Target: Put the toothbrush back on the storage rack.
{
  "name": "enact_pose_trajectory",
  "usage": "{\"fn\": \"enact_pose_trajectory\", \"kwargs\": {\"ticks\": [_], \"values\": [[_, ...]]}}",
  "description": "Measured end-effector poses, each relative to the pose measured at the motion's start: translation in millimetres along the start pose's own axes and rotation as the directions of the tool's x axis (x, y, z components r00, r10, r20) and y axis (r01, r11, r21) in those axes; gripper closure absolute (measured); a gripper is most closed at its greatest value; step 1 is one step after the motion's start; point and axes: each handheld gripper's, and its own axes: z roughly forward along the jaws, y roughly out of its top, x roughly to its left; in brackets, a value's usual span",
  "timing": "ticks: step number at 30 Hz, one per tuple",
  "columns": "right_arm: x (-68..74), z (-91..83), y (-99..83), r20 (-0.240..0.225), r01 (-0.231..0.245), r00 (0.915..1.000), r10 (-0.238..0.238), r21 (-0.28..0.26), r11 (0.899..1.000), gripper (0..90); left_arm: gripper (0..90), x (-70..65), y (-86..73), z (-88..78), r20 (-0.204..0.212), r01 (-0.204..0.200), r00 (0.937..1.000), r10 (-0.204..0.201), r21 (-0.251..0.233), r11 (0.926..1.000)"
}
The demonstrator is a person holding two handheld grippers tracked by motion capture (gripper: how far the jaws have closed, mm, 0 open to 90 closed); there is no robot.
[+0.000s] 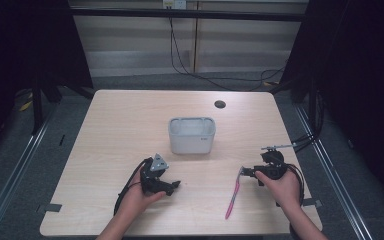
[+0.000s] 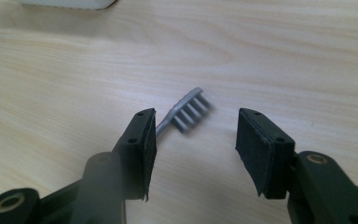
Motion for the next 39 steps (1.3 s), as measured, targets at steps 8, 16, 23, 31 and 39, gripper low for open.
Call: {"fn": "enact_pose_trajectory", "kwargs": {"ticks": [8, 16, 23, 31, 39], "values": [[13.8, 6.5, -0.2, -0.039, -0.017, 0.9991, 0.019, 0.058, 0.998, 52.6, 15.8, 0.0, 0.0, 0.0, 0.000, 0.000, 1.0000, 0.000, 0.000, 1.0000], [24.2, 11.1, -0.6, -0.044, -0.012, 0.9989, 0.016, 0.095, 0.995, 55.3, 15.8, 0.0, 0.0, 0.0, 0.000, 0.000, 1.0000, 0.000, 0.000, 1.0000], [33.7, 15.9, -1.1, -0.039, 0.004, 0.9992, 0.001, 0.124, 0.992, 58.0, 15.8, 0.1, 0.0, 0.0, 0.001, 0.000, 1.0000, 0.000, 0.000, 1.0000], [42.5, 24.0, -1.4, -0.015, 0.040, 0.9992, -0.038, 0.161, 0.986, 62.9, 15.8, 0.1, 0.0, 0.0, 0.001, 0.000, 1.0000, 0.000, 0.001, 1.0000], [46.4, 27.6, 4.3, 0.037, 0.080, 0.9954, -0.089, 0.187, 0.979, 80.4, 15.8, 0.0, 0.0, 0.0, 0.001, 0.000, 1.0000, 0.000, 0.000, 1.0000]]}}
